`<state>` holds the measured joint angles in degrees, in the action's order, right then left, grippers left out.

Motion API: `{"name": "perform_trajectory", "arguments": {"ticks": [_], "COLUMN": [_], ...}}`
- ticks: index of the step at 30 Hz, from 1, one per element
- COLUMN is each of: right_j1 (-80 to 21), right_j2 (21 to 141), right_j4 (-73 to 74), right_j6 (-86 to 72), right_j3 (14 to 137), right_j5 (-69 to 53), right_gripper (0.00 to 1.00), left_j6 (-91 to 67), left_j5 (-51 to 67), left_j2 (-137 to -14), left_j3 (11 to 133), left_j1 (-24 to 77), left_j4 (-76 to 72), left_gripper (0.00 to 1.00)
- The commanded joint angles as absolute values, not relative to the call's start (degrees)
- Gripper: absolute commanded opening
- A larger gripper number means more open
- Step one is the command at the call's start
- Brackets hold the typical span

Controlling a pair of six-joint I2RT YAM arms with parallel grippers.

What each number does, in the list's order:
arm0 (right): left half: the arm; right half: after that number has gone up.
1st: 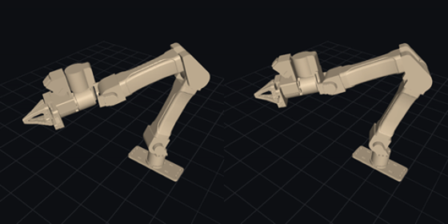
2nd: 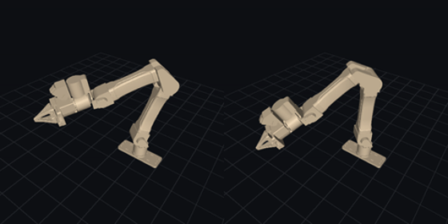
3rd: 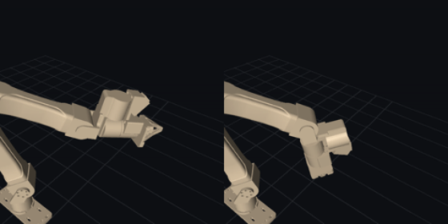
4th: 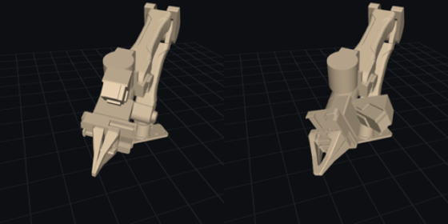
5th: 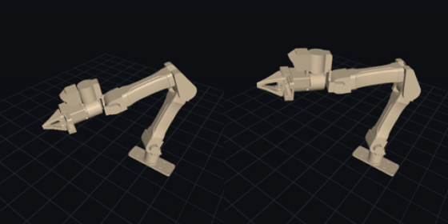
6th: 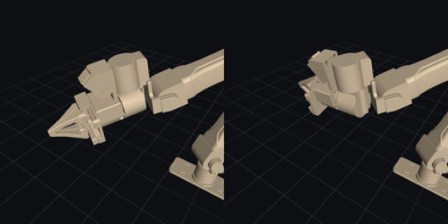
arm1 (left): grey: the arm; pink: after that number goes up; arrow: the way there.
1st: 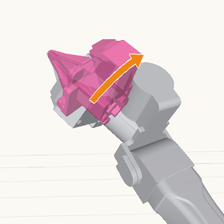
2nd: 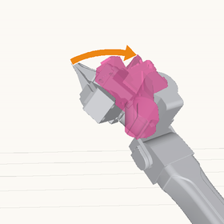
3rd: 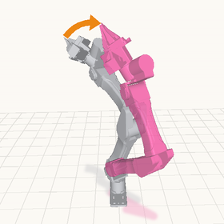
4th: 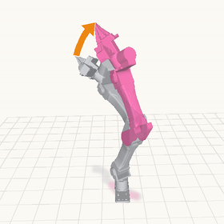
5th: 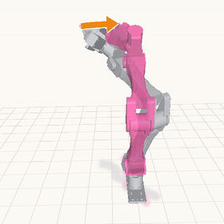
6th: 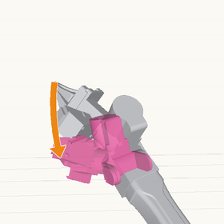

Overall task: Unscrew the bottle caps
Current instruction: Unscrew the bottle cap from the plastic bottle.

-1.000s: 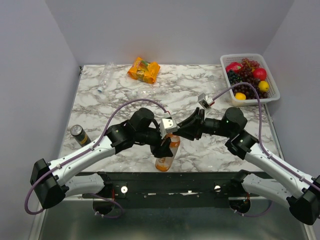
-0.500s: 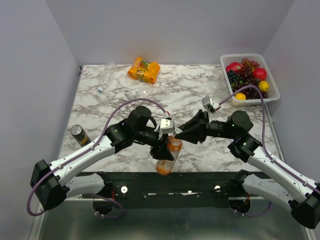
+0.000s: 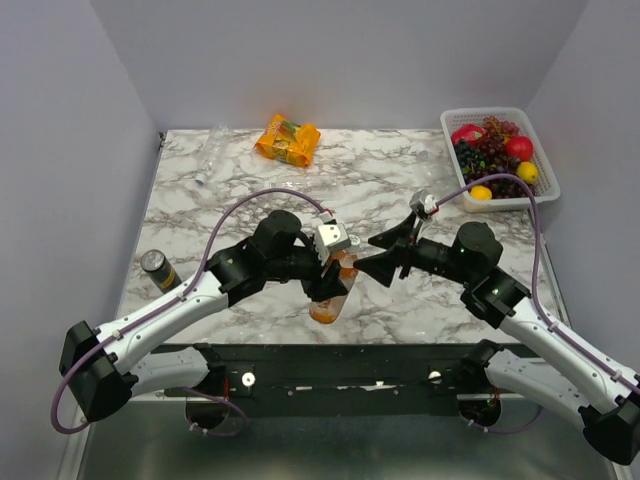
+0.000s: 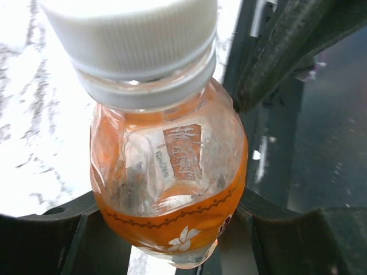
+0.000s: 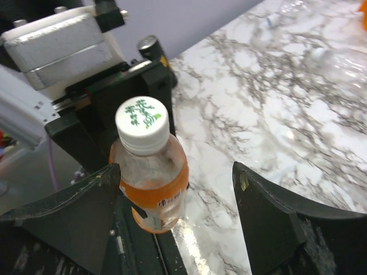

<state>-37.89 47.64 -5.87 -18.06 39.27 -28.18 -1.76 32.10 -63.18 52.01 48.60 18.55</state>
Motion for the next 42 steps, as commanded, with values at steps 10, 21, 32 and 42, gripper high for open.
{"name": "perform_trajectory", "arguments": {"ticks": [10, 21, 32, 42], "right_j1": [-39.72, -42.45, -43.68, -44.38], "right_j2": [45.79, 50.98, 54.49, 57.57], "right_j4": [-13.08, -16.52, -15.91, -18.72], "right_j6": [-29.53, -31.11, -30.59, -31.03], "right_j3": [37.09, 39.2, 40.25, 40.87], "right_j5": [-10.9, -9.5, -4.48, -5.71], "right_gripper": [0.65, 0.59, 0.62, 0.63], "left_j6": [-5.71, -5.01, -5.27, -5.01], "left_j5": [7.38, 8.7, 9.84, 9.84], "left_j2": [-64.42, -68.03, -69.08, -70.31], "left_j3": [54.93, 55.9, 56.16, 56.43], "left_j1": [49.48, 51.33, 51.85, 52.38], "left_j4": [20.3, 21.62, 21.62, 22.41], "left_gripper": [0.39, 0.39, 0.39, 0.39]}}
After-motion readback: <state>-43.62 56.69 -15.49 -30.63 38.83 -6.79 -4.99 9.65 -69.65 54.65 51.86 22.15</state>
